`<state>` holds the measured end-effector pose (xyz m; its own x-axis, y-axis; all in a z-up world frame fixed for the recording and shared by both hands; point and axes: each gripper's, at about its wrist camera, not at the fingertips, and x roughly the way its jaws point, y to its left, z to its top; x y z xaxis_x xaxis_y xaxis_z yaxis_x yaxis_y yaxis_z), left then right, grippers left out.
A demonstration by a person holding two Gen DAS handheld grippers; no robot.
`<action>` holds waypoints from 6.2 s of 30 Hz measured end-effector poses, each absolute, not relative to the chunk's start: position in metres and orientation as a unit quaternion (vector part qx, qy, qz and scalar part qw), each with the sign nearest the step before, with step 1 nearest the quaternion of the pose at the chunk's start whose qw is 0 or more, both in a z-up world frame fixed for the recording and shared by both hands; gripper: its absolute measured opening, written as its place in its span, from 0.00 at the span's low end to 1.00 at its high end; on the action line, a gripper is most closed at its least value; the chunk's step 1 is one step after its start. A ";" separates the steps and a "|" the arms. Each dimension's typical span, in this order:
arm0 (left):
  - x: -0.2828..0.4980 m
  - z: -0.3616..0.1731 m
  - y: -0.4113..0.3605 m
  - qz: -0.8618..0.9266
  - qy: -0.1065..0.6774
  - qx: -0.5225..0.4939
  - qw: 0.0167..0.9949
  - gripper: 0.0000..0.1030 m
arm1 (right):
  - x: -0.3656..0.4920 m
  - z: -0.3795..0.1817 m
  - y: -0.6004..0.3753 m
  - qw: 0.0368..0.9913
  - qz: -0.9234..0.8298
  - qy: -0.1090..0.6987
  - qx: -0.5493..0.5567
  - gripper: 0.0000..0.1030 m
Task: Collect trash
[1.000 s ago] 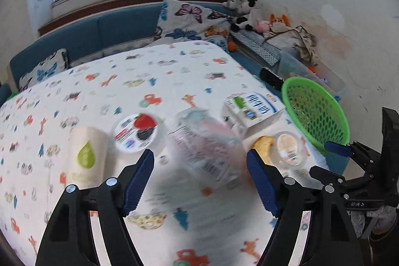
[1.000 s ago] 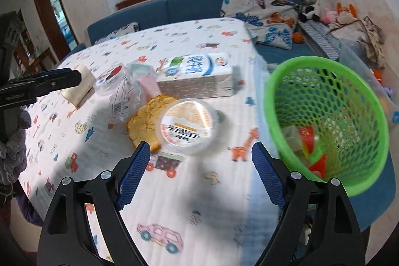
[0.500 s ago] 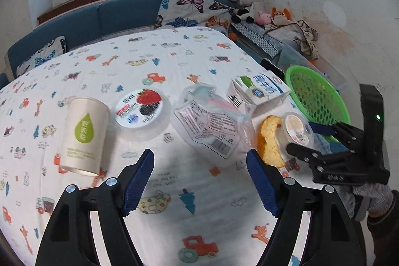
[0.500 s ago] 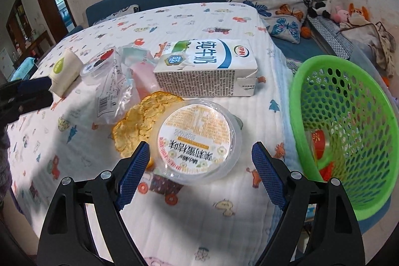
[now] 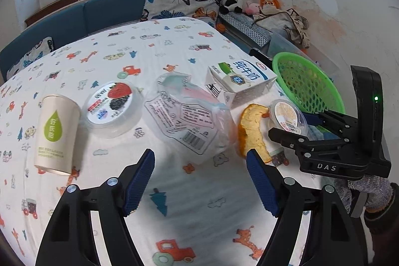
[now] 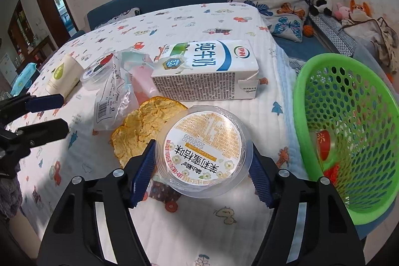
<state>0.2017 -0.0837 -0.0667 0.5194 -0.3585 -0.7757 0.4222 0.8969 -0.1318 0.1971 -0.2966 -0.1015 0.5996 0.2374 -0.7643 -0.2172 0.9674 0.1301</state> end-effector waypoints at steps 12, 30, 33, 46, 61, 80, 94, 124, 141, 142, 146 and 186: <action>0.205 -0.070 -0.119 -0.269 0.433 0.056 0.858 0.61 | 0.172 -0.085 -0.317 0.905 0.119 0.409 0.019 0.67; 0.226 -0.090 -0.145 -0.307 0.460 0.037 0.832 0.34 | 0.159 -0.081 -0.336 0.908 0.106 0.403 0.035 0.67; 0.229 -0.094 -0.147 -0.310 0.464 0.039 0.829 0.31 | 0.159 -0.081 -0.336 0.908 0.106 0.403 0.036 0.67; 0.226 -0.101 -0.159 -0.281 0.463 0.087 0.836 0.24 | 0.156 -0.081 -0.342 0.910 0.100 0.400 0.044 0.67; 0.223 -0.104 -0.154 -0.275 0.480 0.063 0.831 0.23 | 0.146 -0.079 -0.352 0.912 0.094 0.395 0.054 0.67; 0.213 -0.082 -0.160 -0.278 0.456 0.052 0.844 0.06 | 0.141 -0.073 -0.370 0.918 0.072 0.384 0.068 0.67; 0.218 -0.025 -0.196 -0.322 0.408 0.058 0.852 0.06 | 0.153 -0.070 -0.445 0.918 -0.016 0.388 0.081 0.67; 0.247 -0.024 -0.340 -0.378 0.402 0.135 0.823 0.06 | 0.130 -0.077 -0.514 0.915 -0.064 0.384 0.108 0.74; 0.256 -0.052 -0.407 -0.387 0.431 0.168 0.798 0.08 | 0.114 -0.083 -0.523 0.913 -0.064 0.384 0.122 0.77; 0.256 -0.053 -0.408 -0.387 0.431 0.167 0.798 0.15 | 0.113 -0.082 -0.524 0.913 -0.064 0.383 0.122 0.77; 0.253 -0.049 -0.407 -0.393 0.415 0.159 0.805 0.55 | 0.110 -0.082 -0.525 0.914 -0.066 0.382 0.124 0.77; 0.237 -0.032 -0.065 -0.144 0.407 0.007 0.902 0.68 | 0.153 -0.062 -0.332 0.913 0.113 0.388 0.057 0.77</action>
